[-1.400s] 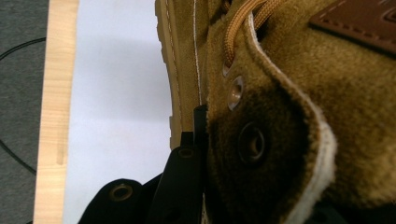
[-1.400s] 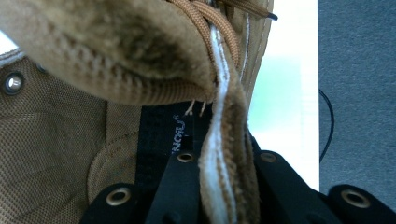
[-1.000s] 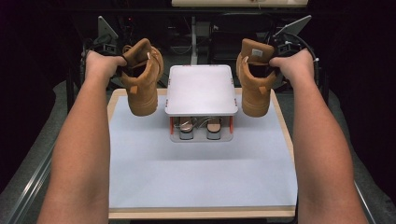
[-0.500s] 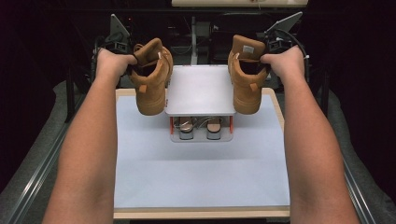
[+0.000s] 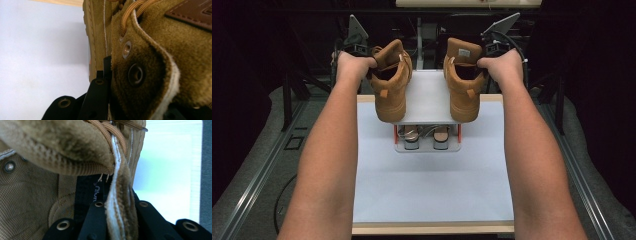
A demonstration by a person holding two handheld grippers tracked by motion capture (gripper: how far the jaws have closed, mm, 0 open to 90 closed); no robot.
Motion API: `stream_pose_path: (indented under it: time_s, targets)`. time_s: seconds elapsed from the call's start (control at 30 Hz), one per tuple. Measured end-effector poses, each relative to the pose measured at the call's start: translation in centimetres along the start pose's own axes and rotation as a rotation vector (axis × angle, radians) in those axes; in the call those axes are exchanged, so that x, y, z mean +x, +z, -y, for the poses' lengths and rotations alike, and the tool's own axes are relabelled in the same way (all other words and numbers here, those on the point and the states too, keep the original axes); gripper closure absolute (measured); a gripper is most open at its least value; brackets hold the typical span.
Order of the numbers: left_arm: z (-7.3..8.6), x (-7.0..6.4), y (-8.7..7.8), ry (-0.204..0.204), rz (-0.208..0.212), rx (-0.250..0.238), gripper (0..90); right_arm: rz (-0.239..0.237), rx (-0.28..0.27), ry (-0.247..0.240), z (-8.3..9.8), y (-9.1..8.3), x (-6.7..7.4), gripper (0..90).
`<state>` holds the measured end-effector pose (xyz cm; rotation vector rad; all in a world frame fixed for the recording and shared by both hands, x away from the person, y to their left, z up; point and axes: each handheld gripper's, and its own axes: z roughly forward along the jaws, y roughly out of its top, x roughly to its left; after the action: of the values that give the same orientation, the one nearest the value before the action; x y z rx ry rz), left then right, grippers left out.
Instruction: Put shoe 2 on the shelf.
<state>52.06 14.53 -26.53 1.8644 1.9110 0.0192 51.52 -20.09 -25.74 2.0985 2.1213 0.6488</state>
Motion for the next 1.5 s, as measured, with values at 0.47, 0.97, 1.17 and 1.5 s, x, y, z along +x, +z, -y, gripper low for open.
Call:
stream_pose_path:
  time_s: [0.47, 0.97, 1.17, 1.5]
  targets:
    - [0.0, -2.3, 1.6, 0.004, 0.020, 0.016, 85.3, -0.027, -0.009, -0.022, 0.0, 1.4, 2.2, 85.9]
    - [0.0, -2.7, 2.2, -0.012, 0.018, 0.017, 85.1, -0.028, 0.005, -0.025, 0.0, 2.6, 3.6, 85.8]
    - [-0.1, -2.3, 2.7, -0.032, 0.034, 0.028, 85.2, -0.045, 0.016, -0.009, -0.1, 3.1, 3.7, 85.7]
    - [-0.3, -2.3, 3.6, -0.052, 0.033, 0.040, 85.0, -0.066, 0.035, -0.003, -0.6, 3.6, 3.3, 85.5]
